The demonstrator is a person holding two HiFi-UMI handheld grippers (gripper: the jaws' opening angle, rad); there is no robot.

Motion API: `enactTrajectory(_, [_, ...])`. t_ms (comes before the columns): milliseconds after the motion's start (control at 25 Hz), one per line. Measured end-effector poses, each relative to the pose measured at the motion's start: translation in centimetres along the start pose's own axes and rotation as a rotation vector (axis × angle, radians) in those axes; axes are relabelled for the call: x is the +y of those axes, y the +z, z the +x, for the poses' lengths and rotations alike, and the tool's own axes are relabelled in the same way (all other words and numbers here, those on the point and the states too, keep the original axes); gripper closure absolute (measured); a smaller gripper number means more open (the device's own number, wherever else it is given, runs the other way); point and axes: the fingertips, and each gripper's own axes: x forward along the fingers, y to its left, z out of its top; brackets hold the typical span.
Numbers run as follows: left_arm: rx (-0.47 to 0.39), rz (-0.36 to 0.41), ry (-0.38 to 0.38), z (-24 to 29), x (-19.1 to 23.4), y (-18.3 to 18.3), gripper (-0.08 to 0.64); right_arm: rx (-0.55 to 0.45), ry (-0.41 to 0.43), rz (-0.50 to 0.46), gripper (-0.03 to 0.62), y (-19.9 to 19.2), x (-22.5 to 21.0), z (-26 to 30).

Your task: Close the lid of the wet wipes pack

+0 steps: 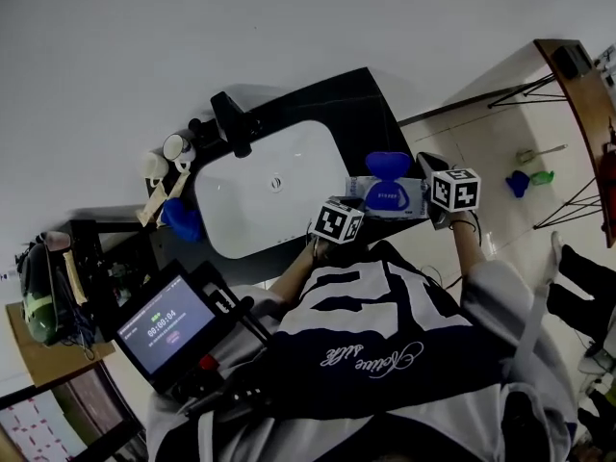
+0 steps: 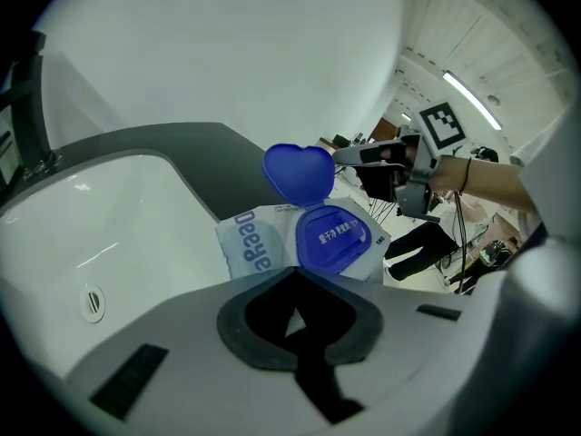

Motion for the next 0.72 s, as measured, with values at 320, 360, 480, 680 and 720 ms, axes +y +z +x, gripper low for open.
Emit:
enactTrajectory(320, [-0.009,-0.009,-0.002,-0.2,0.2,0.3,0.561,0.039,0.121,0.034,0.595,0.0,1.2,1.1])
enactTrajectory(360, [-0.011,-0.009,0.001,-0.2,0.2,0.3,0.561,0.029,0.138,0.039,0.595,0.1,1.5,0.7])
enactTrajectory(480, [-0.017,-0.005,0.015,-0.6,0.2,0.4,0.561,0.012,0.198,0.058,0.595,0.0,2.8,-0.7])
enactTrajectory(680, [-0.052,-0.039,0.050,-1.4,0.9,0.8,0.561,0.060,0.227,0.012,0.595,-3.0,5.1,-2.7])
enactTrajectory(720, [-0.064,-0.054,0.064,-1.6,1.2,1.0,0.561,0.081,0.224,-0.010,0.595,-3.8,5.5,-2.9])
